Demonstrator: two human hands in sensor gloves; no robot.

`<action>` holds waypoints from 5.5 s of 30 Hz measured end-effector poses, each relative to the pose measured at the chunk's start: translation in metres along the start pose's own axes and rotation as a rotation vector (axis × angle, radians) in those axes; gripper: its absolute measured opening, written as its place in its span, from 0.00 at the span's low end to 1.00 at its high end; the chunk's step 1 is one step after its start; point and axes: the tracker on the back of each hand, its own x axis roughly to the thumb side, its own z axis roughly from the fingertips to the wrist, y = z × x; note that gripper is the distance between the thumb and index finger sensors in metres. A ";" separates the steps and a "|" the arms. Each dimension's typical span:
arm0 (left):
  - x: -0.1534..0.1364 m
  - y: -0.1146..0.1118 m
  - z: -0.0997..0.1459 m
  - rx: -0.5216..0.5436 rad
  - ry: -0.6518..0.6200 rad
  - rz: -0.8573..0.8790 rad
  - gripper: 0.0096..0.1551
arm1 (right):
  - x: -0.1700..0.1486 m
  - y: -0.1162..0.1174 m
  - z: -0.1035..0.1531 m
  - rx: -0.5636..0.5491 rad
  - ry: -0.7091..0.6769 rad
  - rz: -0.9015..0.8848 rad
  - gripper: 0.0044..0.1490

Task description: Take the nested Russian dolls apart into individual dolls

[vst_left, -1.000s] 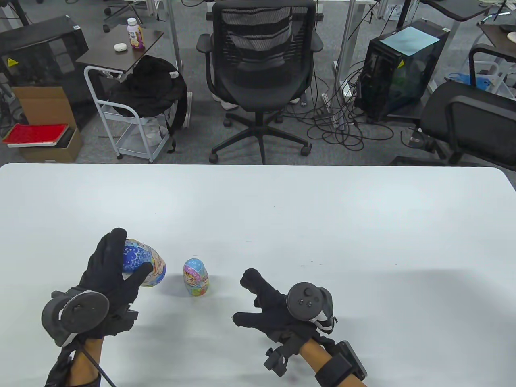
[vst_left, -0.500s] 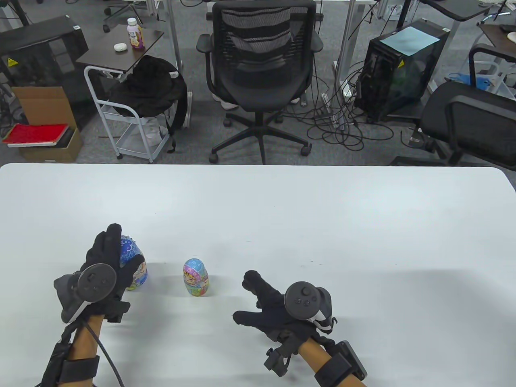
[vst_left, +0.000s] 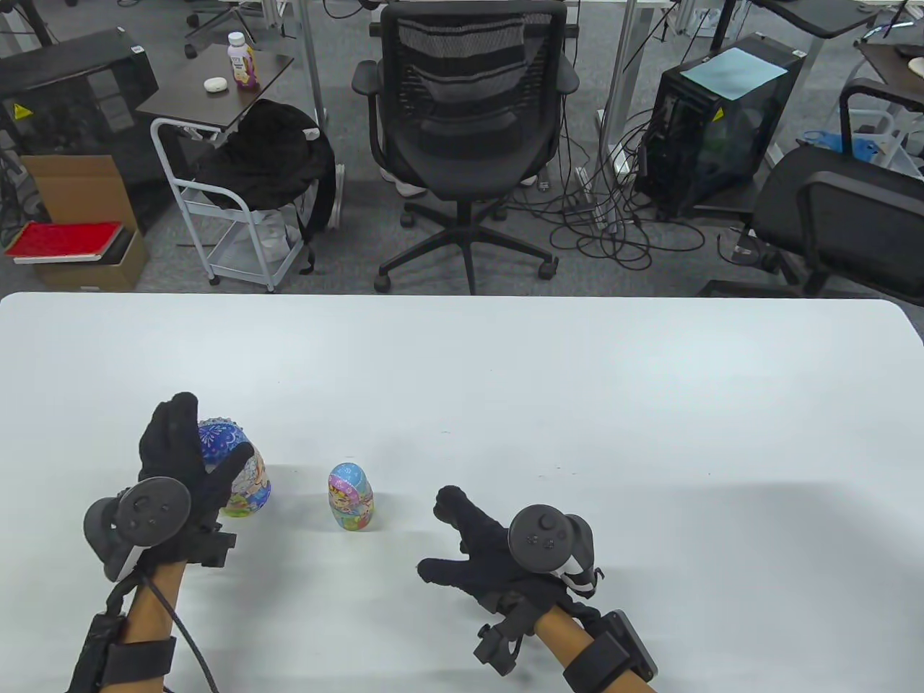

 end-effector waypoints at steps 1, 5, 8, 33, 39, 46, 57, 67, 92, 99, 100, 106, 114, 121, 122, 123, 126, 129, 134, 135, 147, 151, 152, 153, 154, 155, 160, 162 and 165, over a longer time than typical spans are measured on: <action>0.011 0.002 0.001 0.006 -0.056 0.001 0.53 | -0.001 0.001 0.000 0.003 0.005 0.000 0.66; 0.063 -0.013 0.012 -0.126 -0.280 -0.058 0.48 | -0.005 0.003 -0.001 0.018 0.015 0.010 0.66; 0.089 -0.045 0.022 -0.358 -0.255 -0.006 0.49 | -0.004 0.004 -0.001 0.017 0.010 0.015 0.66; 0.120 -0.073 0.035 -0.454 -0.300 0.420 0.46 | -0.003 0.020 -0.003 0.085 0.016 0.106 0.66; 0.140 -0.065 0.047 -0.500 -0.359 0.575 0.45 | 0.004 0.027 -0.001 0.091 -0.029 0.085 0.67; 0.149 -0.058 0.052 -0.556 -0.432 0.625 0.45 | 0.008 0.031 0.000 0.095 -0.097 0.015 0.64; 0.140 -0.042 0.044 -0.576 -0.448 0.777 0.44 | 0.008 0.030 -0.001 0.166 -0.136 -0.083 0.63; 0.111 0.005 0.031 -0.402 -0.413 0.663 0.45 | 0.005 0.026 -0.001 0.143 -0.128 -0.030 0.62; 0.080 -0.088 0.048 -0.790 -0.347 -0.137 0.48 | -0.002 0.017 0.000 0.097 -0.128 -0.006 0.62; 0.098 -0.066 0.048 -0.655 -0.437 -0.034 0.58 | -0.001 0.018 0.000 0.101 -0.127 -0.001 0.62; 0.104 -0.059 0.048 -0.590 -0.456 0.062 0.57 | -0.001 0.019 -0.001 0.108 -0.118 0.004 0.62; 0.142 -0.050 0.060 -0.497 -0.524 0.401 0.50 | -0.001 0.020 -0.001 0.120 -0.121 0.011 0.62; 0.147 -0.061 0.065 -0.510 -0.523 0.429 0.45 | 0.005 0.027 0.001 0.147 -0.145 0.054 0.62; 0.147 -0.056 0.063 -0.459 -0.512 0.481 0.39 | 0.005 0.027 0.000 0.152 -0.142 0.043 0.62; 0.147 -0.054 0.061 -0.446 -0.511 0.489 0.39 | 0.005 0.027 0.000 0.151 -0.142 0.042 0.62; 0.146 -0.049 0.060 -0.418 -0.508 0.500 0.39 | 0.004 0.026 0.000 0.155 -0.140 0.042 0.62; 0.141 -0.035 0.054 -0.351 -0.504 0.508 0.39 | 0.000 0.023 -0.002 0.165 -0.117 0.058 0.62; 0.133 -0.025 0.050 -0.287 -0.502 0.481 0.39 | -0.005 0.019 -0.004 0.195 -0.083 0.044 0.62; 0.125 -0.031 0.047 -0.289 -0.484 0.390 0.39 | -0.010 0.001 -0.004 0.132 -0.056 0.083 0.62; 0.124 -0.035 0.047 -0.305 -0.486 0.369 0.39 | -0.011 -0.002 -0.004 0.118 -0.049 0.075 0.62; 0.151 -0.090 0.052 -0.569 -0.563 0.105 0.39 | -0.020 -0.042 0.002 -0.065 -0.026 -0.011 0.62; 0.150 -0.103 0.054 -0.611 -0.585 0.045 0.40 | -0.019 -0.041 0.002 -0.059 -0.029 -0.017 0.62; 0.149 -0.104 0.054 -0.617 -0.580 0.051 0.40 | -0.019 -0.040 0.002 -0.054 -0.031 -0.016 0.62; 0.148 -0.106 0.056 -0.632 -0.573 0.062 0.40 | -0.018 -0.038 0.001 -0.047 -0.035 -0.005 0.62; 0.147 -0.107 0.057 -0.641 -0.576 0.070 0.40 | -0.017 -0.037 0.001 -0.043 -0.038 0.002 0.62; 0.147 -0.108 0.058 -0.645 -0.581 0.077 0.40 | -0.015 -0.036 0.001 -0.036 -0.043 0.011 0.62; 0.146 -0.109 0.057 -0.680 -0.586 0.055 0.46 | -0.013 -0.028 0.000 0.001 -0.058 0.007 0.62; 0.144 -0.096 0.055 -0.661 -0.581 0.039 0.54 | -0.011 -0.025 0.000 0.008 -0.070 0.023 0.62; 0.136 -0.074 0.052 -0.573 -0.560 -0.019 0.55 | -0.007 -0.022 0.001 0.009 -0.085 0.009 0.62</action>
